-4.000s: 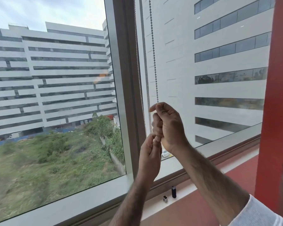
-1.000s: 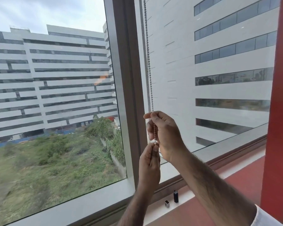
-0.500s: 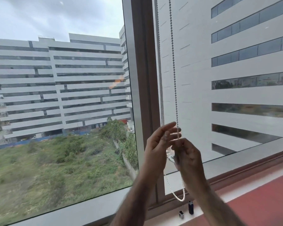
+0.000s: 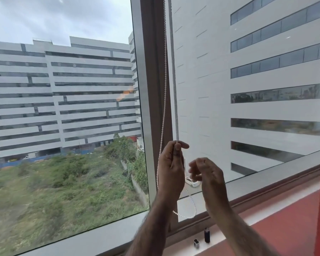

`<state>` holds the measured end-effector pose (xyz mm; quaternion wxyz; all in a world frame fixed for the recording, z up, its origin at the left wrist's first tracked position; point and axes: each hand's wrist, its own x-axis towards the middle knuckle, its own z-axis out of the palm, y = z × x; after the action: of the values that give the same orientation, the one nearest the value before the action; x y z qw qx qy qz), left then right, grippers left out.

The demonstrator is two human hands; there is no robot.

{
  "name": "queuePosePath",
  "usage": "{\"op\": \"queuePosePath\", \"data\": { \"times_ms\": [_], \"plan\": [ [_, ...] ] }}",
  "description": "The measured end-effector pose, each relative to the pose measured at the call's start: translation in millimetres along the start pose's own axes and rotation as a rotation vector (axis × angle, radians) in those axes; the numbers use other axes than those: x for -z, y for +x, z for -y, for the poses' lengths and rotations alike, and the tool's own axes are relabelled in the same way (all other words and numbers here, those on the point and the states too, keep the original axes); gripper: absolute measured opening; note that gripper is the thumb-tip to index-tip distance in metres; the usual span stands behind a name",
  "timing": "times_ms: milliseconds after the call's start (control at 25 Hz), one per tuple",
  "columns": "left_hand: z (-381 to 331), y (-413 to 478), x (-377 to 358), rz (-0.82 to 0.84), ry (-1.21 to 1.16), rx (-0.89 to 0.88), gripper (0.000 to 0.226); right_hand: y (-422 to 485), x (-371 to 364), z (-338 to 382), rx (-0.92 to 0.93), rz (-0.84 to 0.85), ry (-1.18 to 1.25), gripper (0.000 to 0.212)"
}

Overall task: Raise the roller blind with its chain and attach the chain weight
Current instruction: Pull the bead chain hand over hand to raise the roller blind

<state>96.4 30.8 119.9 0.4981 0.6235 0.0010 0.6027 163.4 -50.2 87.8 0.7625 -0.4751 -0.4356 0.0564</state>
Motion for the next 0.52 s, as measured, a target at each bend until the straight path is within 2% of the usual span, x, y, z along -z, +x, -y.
{"op": "queuePosePath", "data": {
  "times_ms": [80, 160, 240, 400, 520],
  "plan": [
    [10.9, -7.4, 1.3, 0.008, 0.054, -0.006, 0.03, 23.1, -7.7, 27.7, 0.081, -0.043, -0.048, 0.031],
    [23.8, -25.8, 1.0, 0.02, 0.109, 0.035, 0.031, 43.0, -19.4, 53.8, 0.127, -0.006, -0.008, 0.032],
    [34.0, -45.1, 4.4, 0.039, 0.13, 0.1, 0.035, 52.5, -32.2, 69.0, 0.077, 0.039, 0.081, 0.028],
    [34.3, -53.8, 10.8, 0.082, 0.054, 0.166, 0.049, 46.3, -47.3, 63.8, -0.069, -0.008, 0.267, 0.015],
    [33.8, -54.2, 14.1, 0.089, -0.052, 0.222, 0.045, 38.8, -48.3, 51.7, -0.095, 0.096, 0.32, 0.021]
  ]
}}
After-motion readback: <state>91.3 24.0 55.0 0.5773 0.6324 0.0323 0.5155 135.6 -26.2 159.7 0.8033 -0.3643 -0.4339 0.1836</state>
